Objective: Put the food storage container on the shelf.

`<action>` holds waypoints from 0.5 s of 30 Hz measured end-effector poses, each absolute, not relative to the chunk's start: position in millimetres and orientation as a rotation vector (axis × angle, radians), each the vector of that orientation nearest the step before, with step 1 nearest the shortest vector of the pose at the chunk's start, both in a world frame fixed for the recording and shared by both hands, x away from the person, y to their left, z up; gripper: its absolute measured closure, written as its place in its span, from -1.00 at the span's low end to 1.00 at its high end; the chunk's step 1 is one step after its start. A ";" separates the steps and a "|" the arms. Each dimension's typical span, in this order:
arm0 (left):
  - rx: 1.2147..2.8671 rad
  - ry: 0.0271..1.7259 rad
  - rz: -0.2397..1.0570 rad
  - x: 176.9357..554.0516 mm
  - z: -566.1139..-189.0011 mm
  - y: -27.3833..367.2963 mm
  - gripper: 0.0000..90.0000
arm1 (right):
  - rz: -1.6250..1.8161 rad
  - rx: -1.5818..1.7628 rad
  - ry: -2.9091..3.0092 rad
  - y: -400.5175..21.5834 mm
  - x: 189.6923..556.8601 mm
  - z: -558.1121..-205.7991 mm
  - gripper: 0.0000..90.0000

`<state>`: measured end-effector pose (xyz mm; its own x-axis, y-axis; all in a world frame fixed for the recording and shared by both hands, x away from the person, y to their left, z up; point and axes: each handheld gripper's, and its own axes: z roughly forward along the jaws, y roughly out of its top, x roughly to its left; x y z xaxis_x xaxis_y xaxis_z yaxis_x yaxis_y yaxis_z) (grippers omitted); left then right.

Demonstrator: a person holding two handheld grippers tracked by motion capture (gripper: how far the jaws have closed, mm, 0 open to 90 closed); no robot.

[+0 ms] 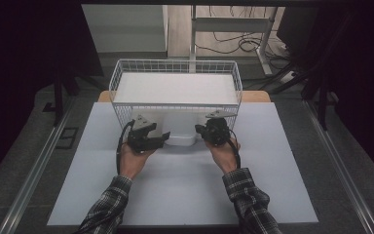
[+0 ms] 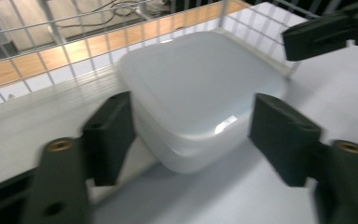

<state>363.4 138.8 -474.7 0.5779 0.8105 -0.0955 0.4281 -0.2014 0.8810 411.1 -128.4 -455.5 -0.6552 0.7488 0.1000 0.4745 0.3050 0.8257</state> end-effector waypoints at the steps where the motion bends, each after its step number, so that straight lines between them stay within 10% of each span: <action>1: 1.824 1.004 0.480 359.3 -474.1 139.2 -0.46 | 1.292 1.103 2.279 -129.2 407.8 -455.1 0.98; 15: 1.766 0.969 0.468 269.2 -482.4 167.8 -0.91 | 1.305 0.948 2.386 -122.4 364.4 -460.1 0.98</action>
